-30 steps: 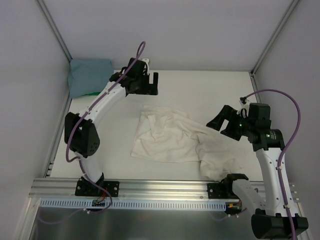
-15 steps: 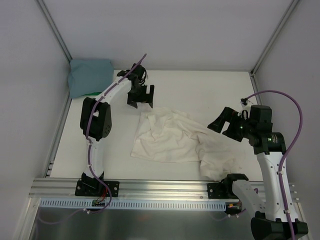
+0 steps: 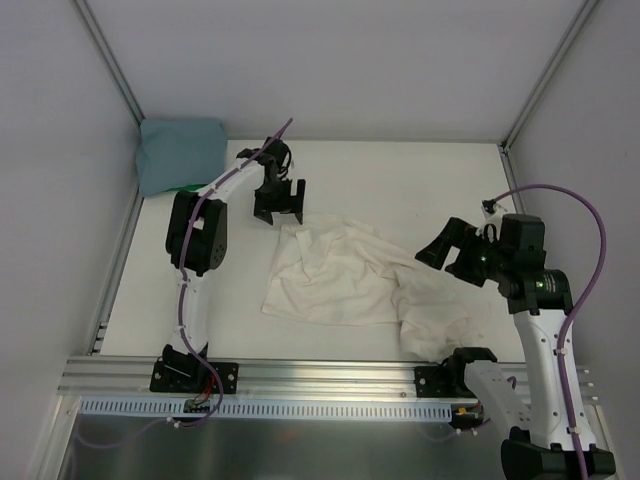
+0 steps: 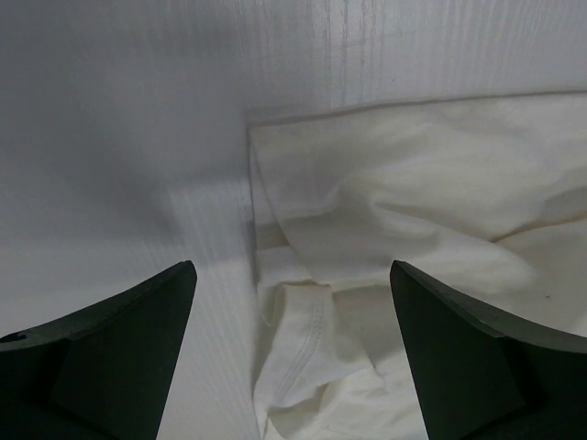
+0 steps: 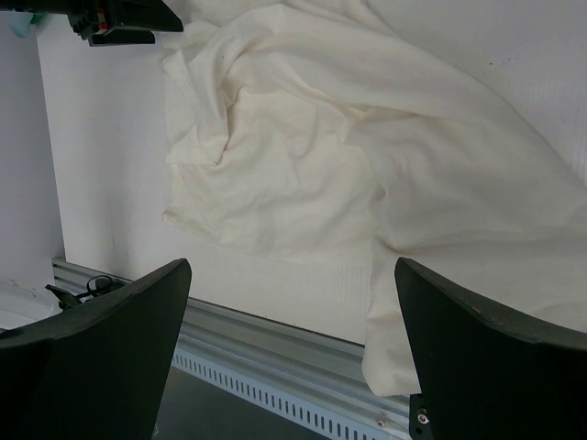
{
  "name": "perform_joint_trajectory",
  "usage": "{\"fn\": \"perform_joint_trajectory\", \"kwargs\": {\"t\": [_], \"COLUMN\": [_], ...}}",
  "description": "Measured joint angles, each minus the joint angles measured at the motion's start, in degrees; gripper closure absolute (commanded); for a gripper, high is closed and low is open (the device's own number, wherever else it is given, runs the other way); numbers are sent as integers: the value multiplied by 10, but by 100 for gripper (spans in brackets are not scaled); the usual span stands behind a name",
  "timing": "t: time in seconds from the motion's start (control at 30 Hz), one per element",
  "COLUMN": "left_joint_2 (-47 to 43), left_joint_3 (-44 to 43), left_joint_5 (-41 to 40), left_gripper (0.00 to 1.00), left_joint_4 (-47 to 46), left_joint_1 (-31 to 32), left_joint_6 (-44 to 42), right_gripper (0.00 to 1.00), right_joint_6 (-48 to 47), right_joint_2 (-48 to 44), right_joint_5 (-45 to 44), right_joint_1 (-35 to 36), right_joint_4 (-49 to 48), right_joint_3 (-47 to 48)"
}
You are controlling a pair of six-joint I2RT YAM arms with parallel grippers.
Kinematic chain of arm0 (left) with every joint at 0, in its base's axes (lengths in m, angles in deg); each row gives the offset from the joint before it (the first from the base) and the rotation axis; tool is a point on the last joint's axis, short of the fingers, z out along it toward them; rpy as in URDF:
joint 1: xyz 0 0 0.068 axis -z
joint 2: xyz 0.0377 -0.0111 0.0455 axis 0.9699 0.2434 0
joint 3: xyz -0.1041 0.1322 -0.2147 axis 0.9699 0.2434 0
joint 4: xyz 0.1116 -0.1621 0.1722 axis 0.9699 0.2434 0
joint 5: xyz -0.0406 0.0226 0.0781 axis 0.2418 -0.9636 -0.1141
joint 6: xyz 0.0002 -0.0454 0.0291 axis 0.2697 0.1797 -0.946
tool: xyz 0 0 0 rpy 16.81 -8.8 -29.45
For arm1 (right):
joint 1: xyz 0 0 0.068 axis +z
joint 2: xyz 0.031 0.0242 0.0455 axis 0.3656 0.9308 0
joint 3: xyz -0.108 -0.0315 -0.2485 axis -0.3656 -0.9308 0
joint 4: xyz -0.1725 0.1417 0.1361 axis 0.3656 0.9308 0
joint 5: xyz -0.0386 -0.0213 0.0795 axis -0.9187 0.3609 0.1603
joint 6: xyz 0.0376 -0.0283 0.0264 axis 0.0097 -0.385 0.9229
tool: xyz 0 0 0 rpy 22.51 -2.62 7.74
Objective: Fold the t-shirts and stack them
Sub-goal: Flatten out the tshirt
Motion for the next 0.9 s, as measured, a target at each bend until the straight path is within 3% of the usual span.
{"fn": "perform_joint_trajectory", "kwargs": {"t": [0.33,0.43,0.47,0.5,0.57,0.9], "left_joint_2": [22,24,26,28,37,18], "left_joint_3": [11,10,9,8,7,38], "left_joint_5": [19,27,31,37,46,58], "left_gripper": [18,35,45,74,100,100], "left_joint_4": [-19,-20,-21,-21,-26,-50], "left_joint_1": [0,0,1,1,3,5], "left_joint_6": [7,10,10,11,13,17], "right_gripper": [1,1,1,1,1,1], "right_joint_6": [0,1,1,1,0,0], "right_joint_2": [-5,-5,-5,-6,-6,-14], "right_joint_5": [1,2,2,2,2,1], "right_joint_1": [-1,-1,-1,-1,-1,-1], "right_joint_4": [1,0,1,0,1,-6], "right_joint_3": [-9,-14,-15,-17,-20,-54]}}
